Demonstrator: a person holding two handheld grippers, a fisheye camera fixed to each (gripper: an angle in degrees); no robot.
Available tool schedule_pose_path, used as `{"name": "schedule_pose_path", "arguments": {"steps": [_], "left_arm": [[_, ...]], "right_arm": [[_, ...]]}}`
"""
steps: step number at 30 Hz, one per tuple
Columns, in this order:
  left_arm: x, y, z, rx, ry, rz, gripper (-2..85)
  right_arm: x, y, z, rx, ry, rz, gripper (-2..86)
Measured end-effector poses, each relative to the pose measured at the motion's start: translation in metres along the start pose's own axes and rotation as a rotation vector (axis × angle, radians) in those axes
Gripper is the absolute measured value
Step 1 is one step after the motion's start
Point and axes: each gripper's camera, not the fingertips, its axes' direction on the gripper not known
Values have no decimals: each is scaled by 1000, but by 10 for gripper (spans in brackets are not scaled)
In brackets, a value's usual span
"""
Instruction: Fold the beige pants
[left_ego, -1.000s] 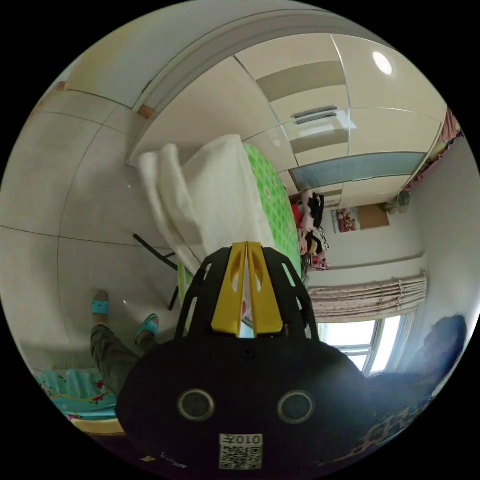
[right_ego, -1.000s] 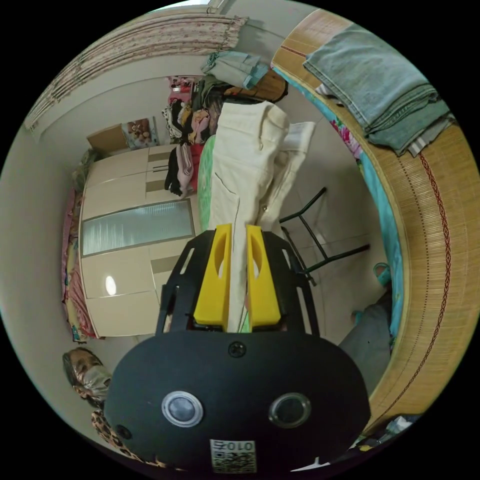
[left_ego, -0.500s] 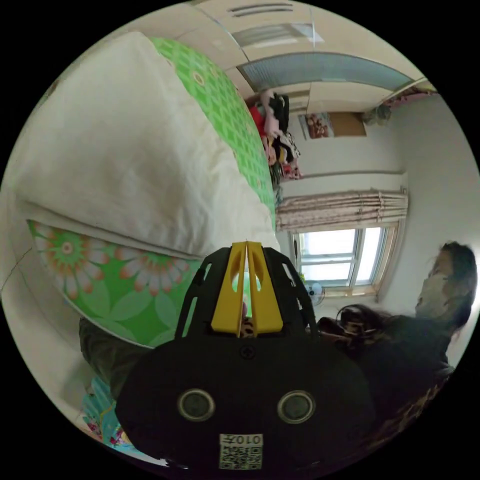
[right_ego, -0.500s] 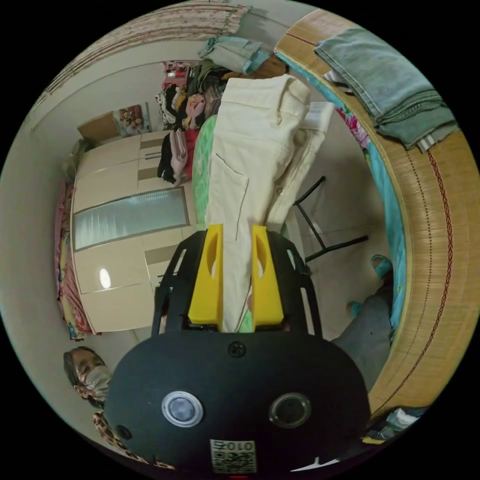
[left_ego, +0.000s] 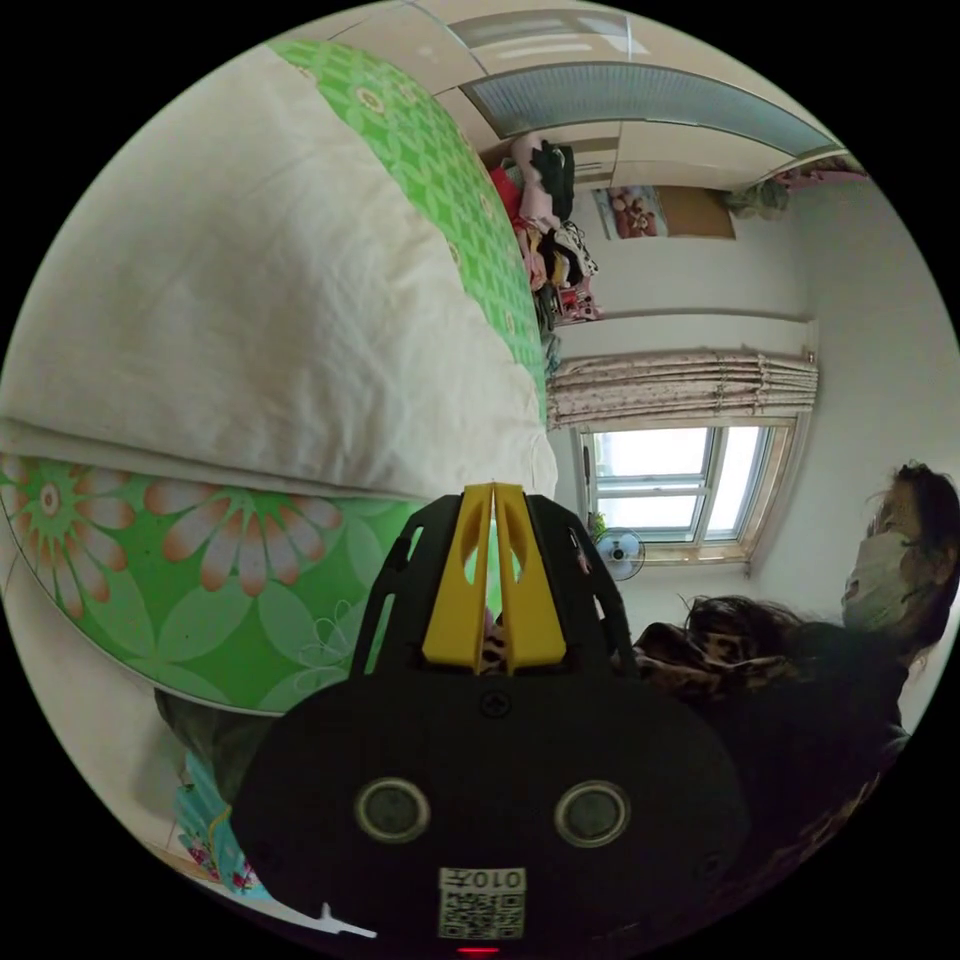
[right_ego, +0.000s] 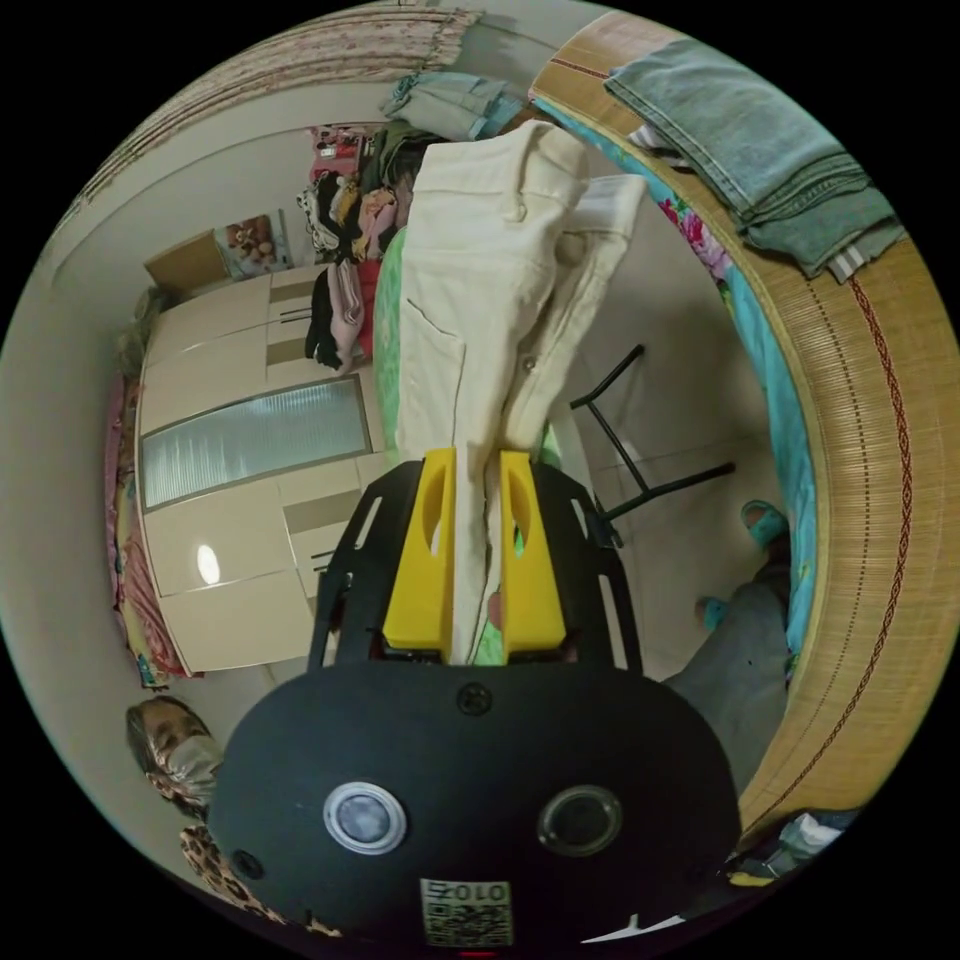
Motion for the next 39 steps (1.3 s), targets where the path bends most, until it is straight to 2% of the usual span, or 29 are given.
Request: {"name": "schedule_pose_path", "arguments": {"steps": [5,9,15,21,25,32,39], "left_arm": [[4,-7,-5,-2,38,3,-1],[11,-15,1,-30,48,19,-1],[19,-25,13,-63,74,20,-1],[32,-32,26,-89,107,33,1],[25,-31,51,-116,123,-30,10],[-3,-20,63,18,109,-259,58],[-14,-18,46,142,144,-307,104]], "right_arm": [[-5,6,-4,4,-50,-42,71],[-6,-1,5,-28,35,-19,68],[3,-12,33,-86,-46,23,40],[-59,-8,38,-103,-181,-112,19],[-79,-21,49,-135,-209,-120,14],[-70,-32,62,-153,-219,-85,13],[-47,-40,65,-167,-228,-64,12]]}}
